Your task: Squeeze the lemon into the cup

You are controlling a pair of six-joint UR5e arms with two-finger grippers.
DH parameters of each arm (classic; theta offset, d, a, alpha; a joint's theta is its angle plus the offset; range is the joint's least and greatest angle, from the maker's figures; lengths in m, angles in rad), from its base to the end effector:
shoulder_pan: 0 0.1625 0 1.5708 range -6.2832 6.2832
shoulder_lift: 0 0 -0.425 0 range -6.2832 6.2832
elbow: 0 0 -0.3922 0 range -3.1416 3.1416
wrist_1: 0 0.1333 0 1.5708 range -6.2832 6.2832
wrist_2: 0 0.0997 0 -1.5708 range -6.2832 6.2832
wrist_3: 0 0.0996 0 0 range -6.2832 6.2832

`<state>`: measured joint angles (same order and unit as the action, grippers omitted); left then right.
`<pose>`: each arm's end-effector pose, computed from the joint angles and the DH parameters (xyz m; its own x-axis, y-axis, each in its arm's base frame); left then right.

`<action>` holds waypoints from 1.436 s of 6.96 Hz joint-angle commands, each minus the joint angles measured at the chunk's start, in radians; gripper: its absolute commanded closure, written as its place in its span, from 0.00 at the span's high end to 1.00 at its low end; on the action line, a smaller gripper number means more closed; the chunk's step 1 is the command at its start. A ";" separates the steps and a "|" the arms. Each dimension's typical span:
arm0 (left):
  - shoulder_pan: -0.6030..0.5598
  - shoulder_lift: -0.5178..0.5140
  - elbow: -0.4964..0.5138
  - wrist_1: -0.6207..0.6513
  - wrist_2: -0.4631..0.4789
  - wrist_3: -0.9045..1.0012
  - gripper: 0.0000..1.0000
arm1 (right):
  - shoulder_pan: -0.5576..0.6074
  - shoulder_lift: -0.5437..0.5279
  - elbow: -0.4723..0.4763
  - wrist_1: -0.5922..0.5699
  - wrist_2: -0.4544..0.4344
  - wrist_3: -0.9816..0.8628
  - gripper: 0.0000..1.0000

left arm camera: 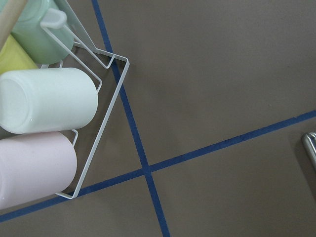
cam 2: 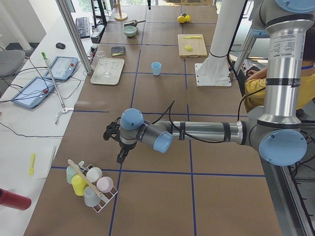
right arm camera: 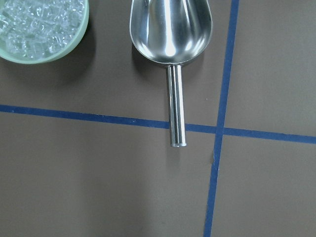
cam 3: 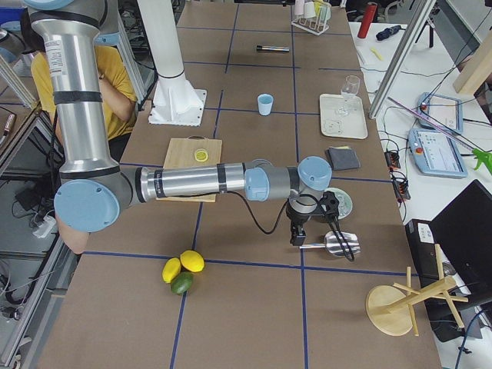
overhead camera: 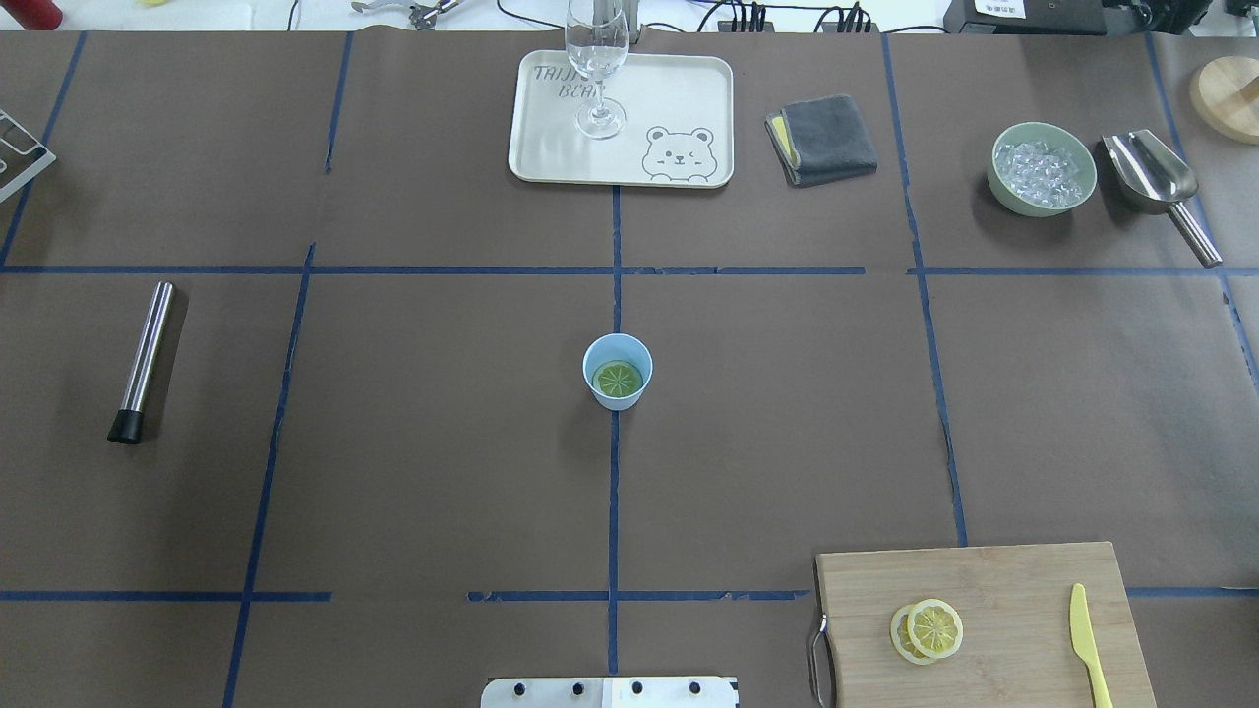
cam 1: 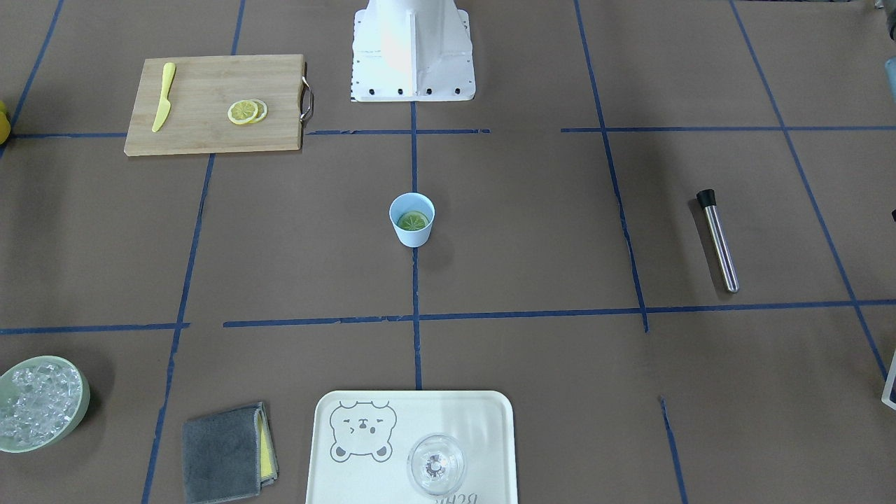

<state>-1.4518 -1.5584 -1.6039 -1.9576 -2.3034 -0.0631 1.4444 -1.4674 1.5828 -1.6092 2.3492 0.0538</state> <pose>-0.0059 -0.5121 0.6078 0.7122 0.2933 -0.6378 -0.0642 0.9320 0.3568 -0.0050 -0.5420 0.6031 0.7053 -0.0899 0.7032 0.0879 0.9954 0.0392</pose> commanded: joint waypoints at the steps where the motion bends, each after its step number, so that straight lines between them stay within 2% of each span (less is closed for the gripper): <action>1: 0.001 -0.008 -0.117 0.263 -0.001 0.003 1.00 | -0.001 0.001 -0.015 0.002 0.001 0.000 1.00; 3: 0.001 -0.006 -0.078 0.183 0.001 0.003 1.00 | -0.002 -0.001 -0.024 0.012 0.001 -0.002 1.00; 4: 0.002 -0.023 -0.049 0.189 -0.007 0.003 1.00 | -0.002 -0.002 -0.024 0.075 0.002 -0.005 1.00; 6: 0.005 -0.025 -0.038 0.230 -0.037 0.006 1.00 | -0.002 -0.010 -0.062 0.115 0.001 -0.005 1.00; 7: 0.005 -0.046 -0.019 0.279 -0.039 0.081 1.00 | -0.002 -0.013 -0.073 0.126 0.001 0.000 1.00; 8: 0.002 -0.125 -0.002 0.428 -0.037 0.113 1.00 | -0.002 -0.011 -0.072 0.127 0.001 0.001 1.00; 9: -0.002 -0.118 -0.002 0.481 -0.039 0.211 1.00 | -0.001 -0.011 -0.070 0.127 0.005 0.001 1.00; 10: -0.002 -0.115 0.008 0.480 -0.041 0.238 1.00 | -0.001 -0.011 -0.070 0.127 0.004 0.001 1.00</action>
<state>-1.4523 -1.6694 -1.6059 -1.5104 -2.3423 0.1180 1.4428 -1.4788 1.5128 -1.4827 2.3528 0.0549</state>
